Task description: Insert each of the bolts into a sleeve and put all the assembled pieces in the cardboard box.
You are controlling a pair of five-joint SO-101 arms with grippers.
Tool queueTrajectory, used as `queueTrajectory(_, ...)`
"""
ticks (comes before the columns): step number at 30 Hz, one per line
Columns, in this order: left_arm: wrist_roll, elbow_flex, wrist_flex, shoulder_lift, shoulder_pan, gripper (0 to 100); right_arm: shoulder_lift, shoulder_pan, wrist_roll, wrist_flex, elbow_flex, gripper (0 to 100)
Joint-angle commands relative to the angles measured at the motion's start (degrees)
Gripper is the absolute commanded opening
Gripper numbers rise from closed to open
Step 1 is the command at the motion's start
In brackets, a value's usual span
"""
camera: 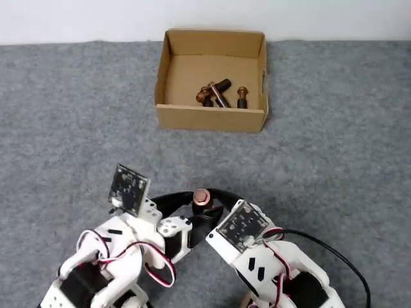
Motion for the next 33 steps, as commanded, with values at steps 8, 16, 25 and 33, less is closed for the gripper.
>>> queueTrajectory(8, 1.05, -12.7, 2.9, 2.11, -1.85, 25, -0.13, 0.22, 0.18, -2.42, 2.81, 0.8)
queueTrajectory(16, -4.66, -15.87, 3.87, 2.02, -14.24, 9, -0.22, 7.78, -0.26, -2.42, 2.46, 0.8)
queueTrajectory(25, -5.54, -3.03, -5.36, 2.02, -28.66, 0, -0.04, 19.65, -10.37, -1.98, -3.08, 0.8)
queueTrajectory(33, -17.32, 16.48, -21.89, 2.02, -32.18, 0, 8.75, 26.86, -10.29, -2.15, -12.84, 0.8)
